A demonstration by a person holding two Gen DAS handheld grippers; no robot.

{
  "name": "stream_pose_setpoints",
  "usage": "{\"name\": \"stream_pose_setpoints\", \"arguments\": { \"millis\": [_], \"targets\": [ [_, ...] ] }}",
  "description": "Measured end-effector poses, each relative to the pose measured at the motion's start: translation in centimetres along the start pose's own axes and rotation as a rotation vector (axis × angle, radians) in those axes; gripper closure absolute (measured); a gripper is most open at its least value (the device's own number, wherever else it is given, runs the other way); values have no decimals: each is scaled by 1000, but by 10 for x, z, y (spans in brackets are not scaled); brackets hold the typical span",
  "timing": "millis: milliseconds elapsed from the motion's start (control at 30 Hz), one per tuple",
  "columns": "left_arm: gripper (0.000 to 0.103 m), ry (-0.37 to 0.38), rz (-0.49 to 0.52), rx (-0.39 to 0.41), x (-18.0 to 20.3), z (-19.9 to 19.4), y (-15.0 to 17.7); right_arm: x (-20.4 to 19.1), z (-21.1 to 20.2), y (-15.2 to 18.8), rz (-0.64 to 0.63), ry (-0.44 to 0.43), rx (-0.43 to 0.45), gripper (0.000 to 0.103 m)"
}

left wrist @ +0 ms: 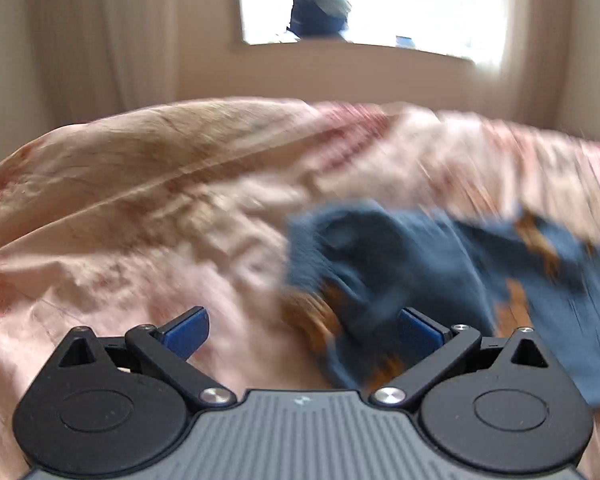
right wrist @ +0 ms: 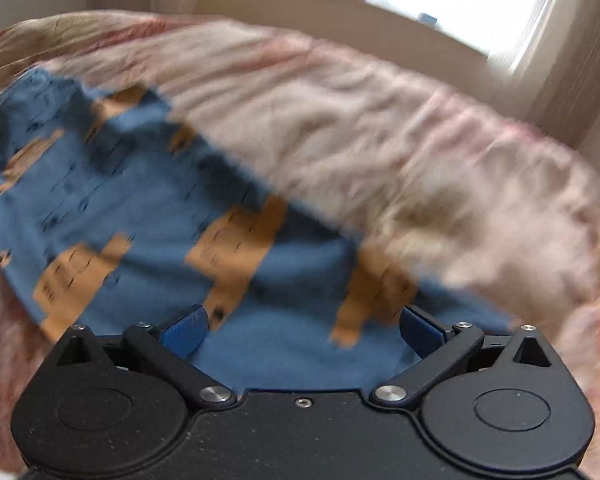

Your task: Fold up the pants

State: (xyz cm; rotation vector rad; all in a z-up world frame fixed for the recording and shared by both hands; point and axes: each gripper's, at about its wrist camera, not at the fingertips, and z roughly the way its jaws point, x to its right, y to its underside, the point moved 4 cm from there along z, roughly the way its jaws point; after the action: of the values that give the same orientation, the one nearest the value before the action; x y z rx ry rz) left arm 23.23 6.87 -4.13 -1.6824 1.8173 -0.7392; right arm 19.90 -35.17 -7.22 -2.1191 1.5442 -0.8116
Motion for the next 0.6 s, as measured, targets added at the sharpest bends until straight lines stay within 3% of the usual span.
{"name": "stream_pose_setpoints", "arguments": {
  "millis": [100, 233, 333, 400, 467, 600],
  "targets": [
    [19, 4, -46, 1, -12, 17, -10, -22, 2, -25, -19, -32, 71, 1],
    [25, 32, -54, 2, -24, 38, -9, -69, 15, -62, -79, -119, 167, 3],
    [48, 61, -49, 28, -22, 48, -12, -104, 36, -95, -94, -208, 217, 6],
    [71, 100, -24, 37, -16, 53, -15, -123, 48, -117, -110, -273, 243, 9],
    [77, 121, -3, 51, -12, 52, -14, -144, 56, -137, -180, -312, 246, 13],
    [77, 106, -44, 58, -11, 46, -11, -159, 79, -171, -279, -296, 182, 27]
  ]
}}
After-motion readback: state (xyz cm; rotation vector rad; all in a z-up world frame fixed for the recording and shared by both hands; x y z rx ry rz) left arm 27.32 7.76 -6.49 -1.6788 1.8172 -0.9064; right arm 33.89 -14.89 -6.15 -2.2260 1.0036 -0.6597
